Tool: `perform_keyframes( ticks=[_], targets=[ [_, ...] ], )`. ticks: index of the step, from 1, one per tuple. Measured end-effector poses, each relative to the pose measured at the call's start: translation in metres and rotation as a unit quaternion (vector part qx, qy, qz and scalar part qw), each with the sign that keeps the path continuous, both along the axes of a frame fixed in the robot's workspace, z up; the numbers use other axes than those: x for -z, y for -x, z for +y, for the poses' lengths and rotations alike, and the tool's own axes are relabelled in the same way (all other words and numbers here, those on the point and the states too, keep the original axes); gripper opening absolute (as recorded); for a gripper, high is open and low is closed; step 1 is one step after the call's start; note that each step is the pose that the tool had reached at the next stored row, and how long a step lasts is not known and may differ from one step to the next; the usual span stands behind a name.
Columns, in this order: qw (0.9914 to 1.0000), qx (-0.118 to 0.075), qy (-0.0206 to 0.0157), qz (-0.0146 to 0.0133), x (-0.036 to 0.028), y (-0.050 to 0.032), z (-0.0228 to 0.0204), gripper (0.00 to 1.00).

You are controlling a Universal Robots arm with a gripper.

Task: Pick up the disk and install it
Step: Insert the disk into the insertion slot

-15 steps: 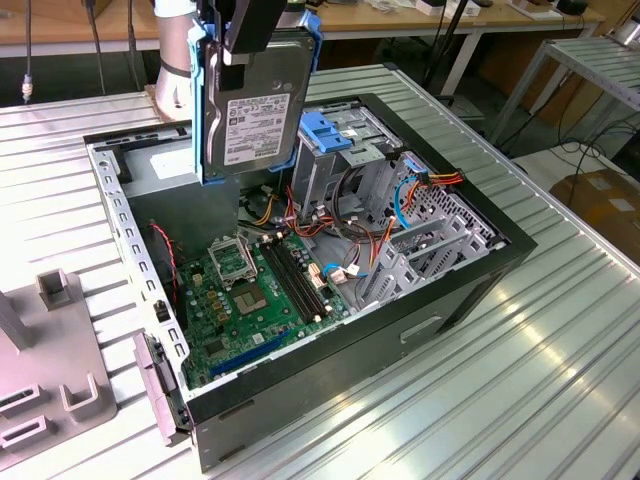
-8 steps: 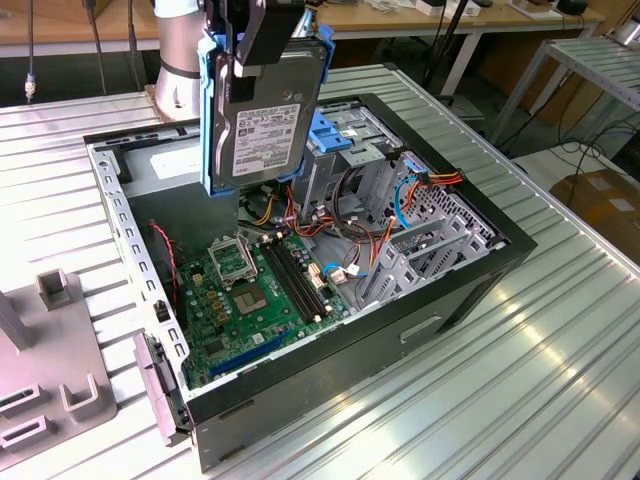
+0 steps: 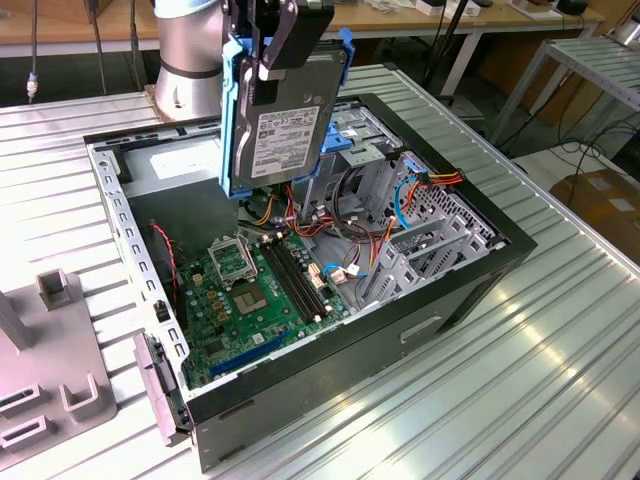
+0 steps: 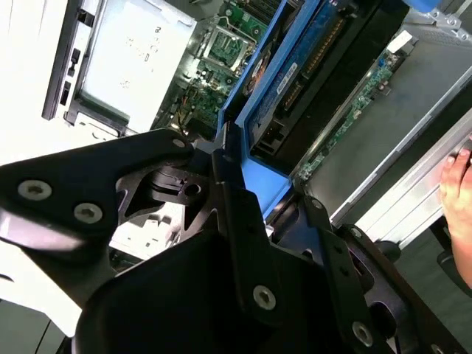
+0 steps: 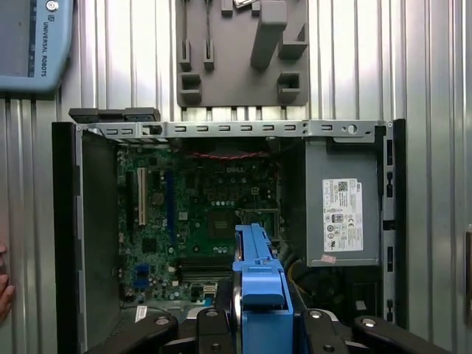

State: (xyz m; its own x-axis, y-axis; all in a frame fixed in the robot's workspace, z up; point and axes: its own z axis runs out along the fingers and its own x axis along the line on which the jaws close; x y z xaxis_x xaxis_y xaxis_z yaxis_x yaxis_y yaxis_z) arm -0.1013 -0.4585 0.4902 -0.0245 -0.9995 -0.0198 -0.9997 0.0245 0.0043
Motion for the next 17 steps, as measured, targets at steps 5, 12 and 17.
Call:
perform_keyframes(
  ticks=[5,12,17],
  targets=[
    [1.0,0.0,0.0,0.0,0.0003,-0.0143,-0.0018,0.37],
    [1.0,0.0,0.0,0.0,0.0009,-0.0383,-0.0042,0.37],
    [1.0,0.0,0.0,0.0,0.0013,-0.0531,-0.0053,0.37]
  ],
)
